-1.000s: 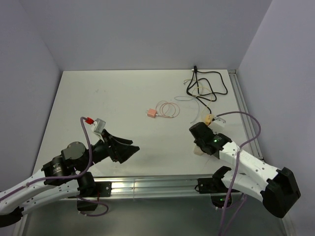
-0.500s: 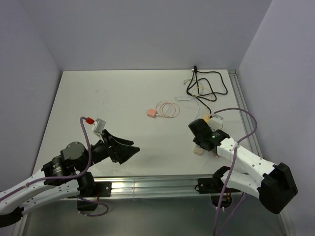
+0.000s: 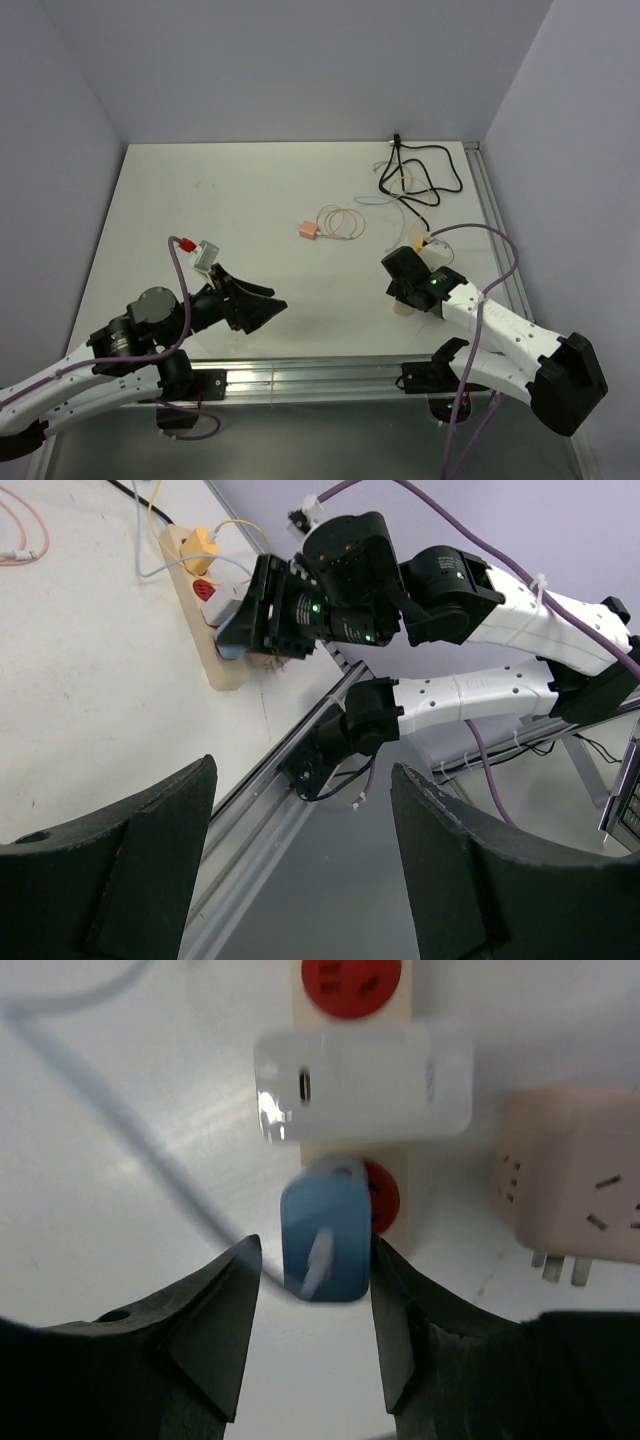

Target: Insert the plug

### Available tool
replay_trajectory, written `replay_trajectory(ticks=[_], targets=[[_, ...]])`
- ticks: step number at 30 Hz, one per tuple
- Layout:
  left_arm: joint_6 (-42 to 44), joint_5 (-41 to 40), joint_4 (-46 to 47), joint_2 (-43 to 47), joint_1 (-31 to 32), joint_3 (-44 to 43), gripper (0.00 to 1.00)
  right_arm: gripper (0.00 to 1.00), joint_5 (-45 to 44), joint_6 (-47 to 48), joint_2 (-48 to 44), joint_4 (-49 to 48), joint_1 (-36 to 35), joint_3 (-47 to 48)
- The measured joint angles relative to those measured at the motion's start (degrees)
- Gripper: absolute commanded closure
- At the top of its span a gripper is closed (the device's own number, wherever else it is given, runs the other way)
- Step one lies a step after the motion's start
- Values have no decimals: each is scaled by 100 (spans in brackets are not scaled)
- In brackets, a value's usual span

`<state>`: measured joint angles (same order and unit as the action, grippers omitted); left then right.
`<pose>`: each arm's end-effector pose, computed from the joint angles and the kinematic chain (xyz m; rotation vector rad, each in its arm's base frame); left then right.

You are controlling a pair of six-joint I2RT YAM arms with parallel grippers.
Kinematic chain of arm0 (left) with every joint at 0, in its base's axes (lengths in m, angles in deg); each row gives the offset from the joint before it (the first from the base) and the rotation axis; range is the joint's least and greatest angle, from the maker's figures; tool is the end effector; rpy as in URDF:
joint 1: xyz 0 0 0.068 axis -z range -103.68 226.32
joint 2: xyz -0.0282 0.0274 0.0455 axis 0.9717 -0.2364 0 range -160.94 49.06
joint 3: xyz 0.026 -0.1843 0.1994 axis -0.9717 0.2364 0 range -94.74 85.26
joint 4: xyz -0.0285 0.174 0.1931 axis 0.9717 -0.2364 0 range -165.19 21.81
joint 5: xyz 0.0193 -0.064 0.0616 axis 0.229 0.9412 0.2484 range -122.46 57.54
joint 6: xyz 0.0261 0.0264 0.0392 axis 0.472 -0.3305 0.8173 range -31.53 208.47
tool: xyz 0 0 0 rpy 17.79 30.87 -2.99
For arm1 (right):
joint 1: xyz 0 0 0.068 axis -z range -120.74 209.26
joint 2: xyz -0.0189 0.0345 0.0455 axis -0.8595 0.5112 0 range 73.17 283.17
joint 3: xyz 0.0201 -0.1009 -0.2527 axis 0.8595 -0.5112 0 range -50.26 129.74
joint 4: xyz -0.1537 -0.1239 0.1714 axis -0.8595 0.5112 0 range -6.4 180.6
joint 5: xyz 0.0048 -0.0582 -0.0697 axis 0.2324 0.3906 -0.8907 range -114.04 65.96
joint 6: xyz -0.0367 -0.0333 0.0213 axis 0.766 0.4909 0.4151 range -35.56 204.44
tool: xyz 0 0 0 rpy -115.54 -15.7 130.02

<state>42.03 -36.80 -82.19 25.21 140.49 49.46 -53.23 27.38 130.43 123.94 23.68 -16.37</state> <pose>0.0527 -0.1026 0.3257 0.2129 1.7934 -1.3927 0.1504 0.0861 0.1992 0.6069 2.3943 -0.0269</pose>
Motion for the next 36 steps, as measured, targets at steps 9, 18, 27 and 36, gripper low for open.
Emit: replay_trajectory(ticks=[9,18,27,36], targets=[[-85,-11,-7,-76,0,0,24,14,680,-61,-313,887,-444,361],[-87,-588,-350,-909,0,-522,19,16,750,-511,-1176,1803,-1187,730],[175,-1523,-844,-2896,-181,-1869,12,23,791,-330,-2107,2044,-1193,1620],[951,-1049,-549,-5198,-1993,-2518,15,23,802,76,-2476,1976,-1193,1862]])
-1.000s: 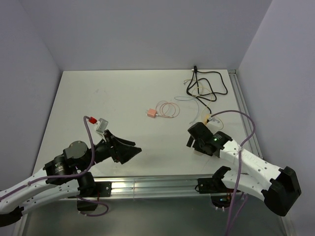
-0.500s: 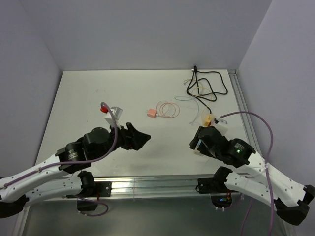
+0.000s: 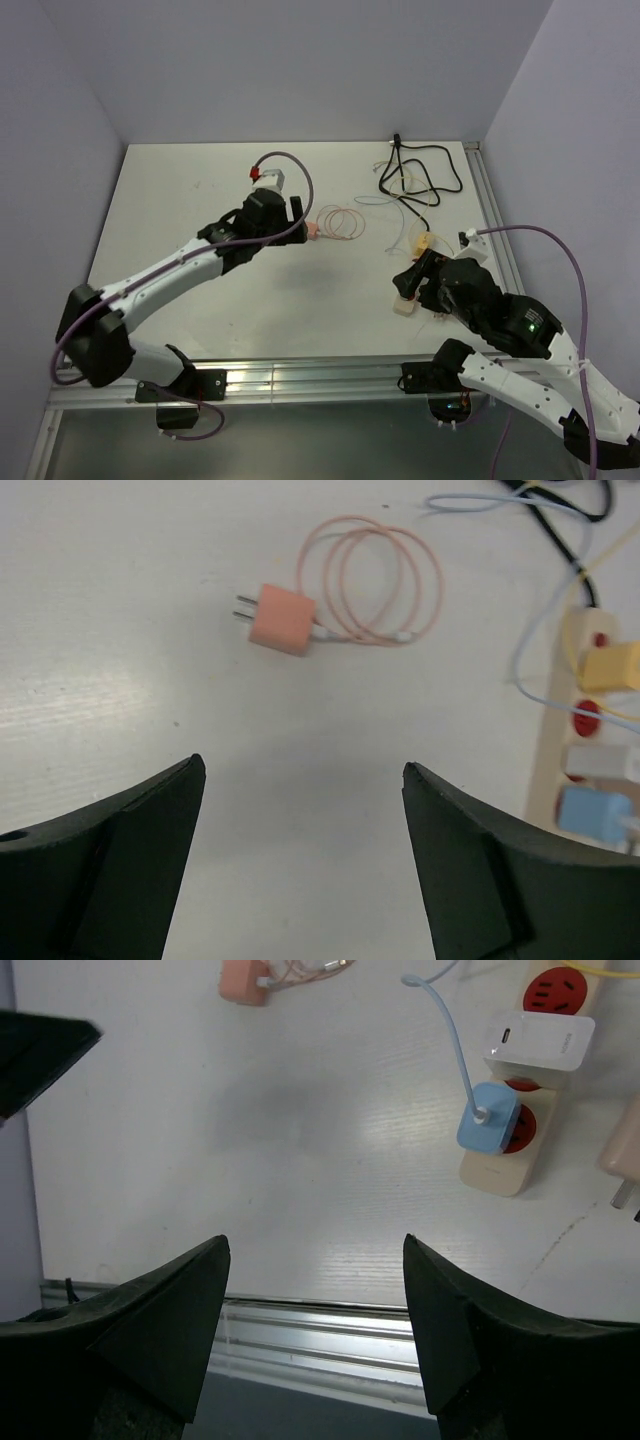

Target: Insert the plug

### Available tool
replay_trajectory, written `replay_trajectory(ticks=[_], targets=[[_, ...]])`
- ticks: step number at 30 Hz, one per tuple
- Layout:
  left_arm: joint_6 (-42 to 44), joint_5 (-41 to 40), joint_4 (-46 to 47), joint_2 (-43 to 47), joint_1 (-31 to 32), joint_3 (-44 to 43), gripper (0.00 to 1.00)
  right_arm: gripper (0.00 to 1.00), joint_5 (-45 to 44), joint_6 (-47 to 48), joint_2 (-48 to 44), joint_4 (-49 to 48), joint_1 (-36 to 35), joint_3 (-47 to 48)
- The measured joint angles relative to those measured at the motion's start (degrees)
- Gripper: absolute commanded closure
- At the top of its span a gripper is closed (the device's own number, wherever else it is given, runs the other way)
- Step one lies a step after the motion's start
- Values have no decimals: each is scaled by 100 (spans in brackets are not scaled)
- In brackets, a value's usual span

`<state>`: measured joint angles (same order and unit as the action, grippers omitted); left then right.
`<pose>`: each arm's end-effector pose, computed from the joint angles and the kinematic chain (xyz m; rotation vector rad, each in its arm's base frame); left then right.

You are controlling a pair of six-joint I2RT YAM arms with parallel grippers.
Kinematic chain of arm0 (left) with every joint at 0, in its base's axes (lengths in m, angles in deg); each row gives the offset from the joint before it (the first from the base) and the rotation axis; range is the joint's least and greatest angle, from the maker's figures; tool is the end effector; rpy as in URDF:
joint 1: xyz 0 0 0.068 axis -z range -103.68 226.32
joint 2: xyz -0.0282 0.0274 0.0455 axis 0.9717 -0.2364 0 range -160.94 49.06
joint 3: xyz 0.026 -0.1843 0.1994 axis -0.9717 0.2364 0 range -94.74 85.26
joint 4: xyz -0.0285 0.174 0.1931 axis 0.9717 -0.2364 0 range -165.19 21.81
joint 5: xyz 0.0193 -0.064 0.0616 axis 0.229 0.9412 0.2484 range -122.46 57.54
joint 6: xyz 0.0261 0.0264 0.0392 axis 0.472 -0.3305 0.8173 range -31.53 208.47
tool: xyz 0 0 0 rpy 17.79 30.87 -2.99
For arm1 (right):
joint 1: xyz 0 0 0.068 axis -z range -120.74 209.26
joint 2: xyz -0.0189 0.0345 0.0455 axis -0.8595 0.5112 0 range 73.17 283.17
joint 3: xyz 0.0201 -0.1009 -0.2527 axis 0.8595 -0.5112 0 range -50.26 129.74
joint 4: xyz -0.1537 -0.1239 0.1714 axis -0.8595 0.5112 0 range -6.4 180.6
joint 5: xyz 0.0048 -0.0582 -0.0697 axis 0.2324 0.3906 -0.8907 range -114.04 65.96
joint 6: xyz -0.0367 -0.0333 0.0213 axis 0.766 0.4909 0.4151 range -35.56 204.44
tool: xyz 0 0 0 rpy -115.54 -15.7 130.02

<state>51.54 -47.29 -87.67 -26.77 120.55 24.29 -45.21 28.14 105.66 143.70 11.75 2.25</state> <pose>0.2193 -0.2007 0.3033 -0.0108 2.1974 -0.5361 0.0697 0.0569 0.3265 0.3706 2.2465 0.5694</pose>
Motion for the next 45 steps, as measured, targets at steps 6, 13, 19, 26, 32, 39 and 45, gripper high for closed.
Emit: replay_trajectory(ticks=[6,13,19,26,32,39,45], targets=[[717,-59,780,-1502,-341,-481,17,24,181,81,-627,-2,0,-92],[1504,-260,1274,-3209,-358,-1727,20,24,431,131,-879,76,0,-431],[1917,-452,1047,-4332,-417,-2824,36,24,433,186,-984,175,0,-433],[1915,-507,704,-4677,-479,-2990,36,24,437,205,-999,201,0,-433],[1744,-476,767,-4658,-479,-2562,38,24,514,214,-990,144,0,-520],[1543,-387,835,-4540,-479,-2238,56,25,645,192,-990,55,0,-798],[1434,-337,885,-4301,-479,-1921,69,25,723,175,-990,2,0,-802]])
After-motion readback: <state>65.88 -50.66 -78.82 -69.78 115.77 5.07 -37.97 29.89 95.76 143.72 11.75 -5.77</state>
